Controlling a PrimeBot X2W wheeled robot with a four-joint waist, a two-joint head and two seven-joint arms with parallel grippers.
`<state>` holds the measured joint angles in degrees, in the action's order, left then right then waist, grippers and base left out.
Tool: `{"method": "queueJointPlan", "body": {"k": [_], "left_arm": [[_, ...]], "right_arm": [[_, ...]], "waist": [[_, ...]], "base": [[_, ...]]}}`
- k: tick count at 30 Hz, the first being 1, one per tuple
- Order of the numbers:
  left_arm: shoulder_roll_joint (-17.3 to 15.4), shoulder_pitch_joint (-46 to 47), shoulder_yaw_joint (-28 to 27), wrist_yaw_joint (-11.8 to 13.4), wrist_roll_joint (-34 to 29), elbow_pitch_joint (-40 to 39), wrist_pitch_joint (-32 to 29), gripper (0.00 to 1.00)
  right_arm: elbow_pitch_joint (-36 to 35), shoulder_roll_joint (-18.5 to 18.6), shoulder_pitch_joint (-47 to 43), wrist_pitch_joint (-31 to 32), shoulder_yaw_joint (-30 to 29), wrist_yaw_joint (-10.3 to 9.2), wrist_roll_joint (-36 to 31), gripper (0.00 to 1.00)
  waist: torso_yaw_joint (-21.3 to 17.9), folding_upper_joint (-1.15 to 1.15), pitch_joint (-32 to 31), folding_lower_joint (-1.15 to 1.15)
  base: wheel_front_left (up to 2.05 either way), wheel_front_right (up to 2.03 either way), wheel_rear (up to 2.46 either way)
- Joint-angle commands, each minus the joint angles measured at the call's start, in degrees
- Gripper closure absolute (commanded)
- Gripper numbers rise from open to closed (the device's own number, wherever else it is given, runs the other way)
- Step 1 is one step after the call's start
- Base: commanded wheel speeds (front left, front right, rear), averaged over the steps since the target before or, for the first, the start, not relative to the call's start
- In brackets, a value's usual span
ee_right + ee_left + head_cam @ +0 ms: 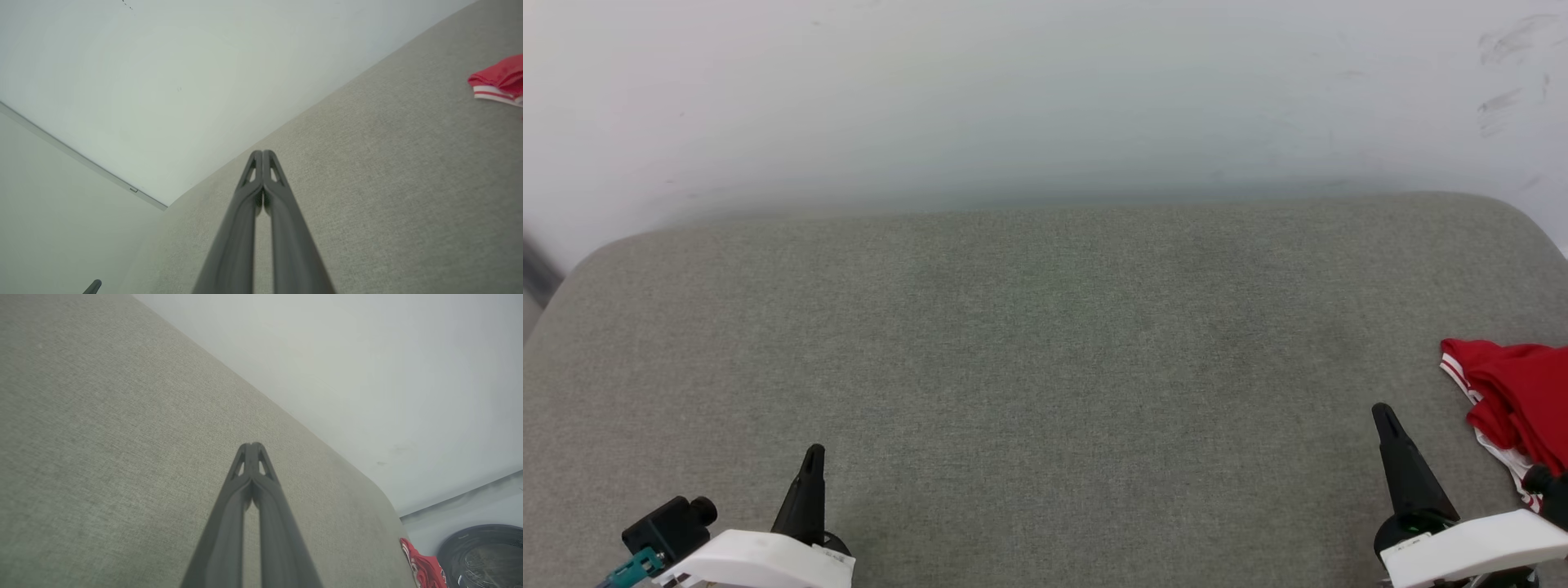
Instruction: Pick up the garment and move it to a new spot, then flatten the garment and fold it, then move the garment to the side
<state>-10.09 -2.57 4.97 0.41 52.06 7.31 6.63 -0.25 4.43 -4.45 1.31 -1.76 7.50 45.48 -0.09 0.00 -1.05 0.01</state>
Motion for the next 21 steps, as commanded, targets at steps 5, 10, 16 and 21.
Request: {"method": "queueJointPlan", "body": {"k": [5, 10, 16, 21], "left_arm": [[0.3, 2.0, -1.1, -1.0, 4.0, 0.0, -1.0, 1.00], [0.7, 2.7, -1.8, -1.6, 7.2, 0.6, -1.9, 1.00], [1.2, 3.3, -2.6, -2.3, 10.9, 1.2, -2.9, 1.00], [1.7, 3.8, -3.3, -2.8, 13.8, 1.7, -3.7, 1.00]], "right_arm": [[0.7, 0.6, 2.3, 0.2, -0.1, 0.00, 4.9, 1.00], [1.8, 0.6, 3.0, 0.4, -0.2, 0.00, 8.7, 1.00], [3.1, 0.7, 3.8, 0.6, -0.3, 0.00, 13.0, 1.00], [4.1, 0.7, 4.5, 0.8, -0.4, 0.00, 16.4, 1.00]], "waist": [[0.0, 0.00, 0.1, 0.00], [0.0, 0.00, 0.1, 0.00], [0.0, 0.00, 0.2, 0.00], [0.0, 0.00, 0.3, 0.00]], "base": [[0.00, 0.00, 0.00], [0.00, 0.00, 0.00], [0.00, 0.00, 0.00], [0.00, 0.00, 0.00]]}}
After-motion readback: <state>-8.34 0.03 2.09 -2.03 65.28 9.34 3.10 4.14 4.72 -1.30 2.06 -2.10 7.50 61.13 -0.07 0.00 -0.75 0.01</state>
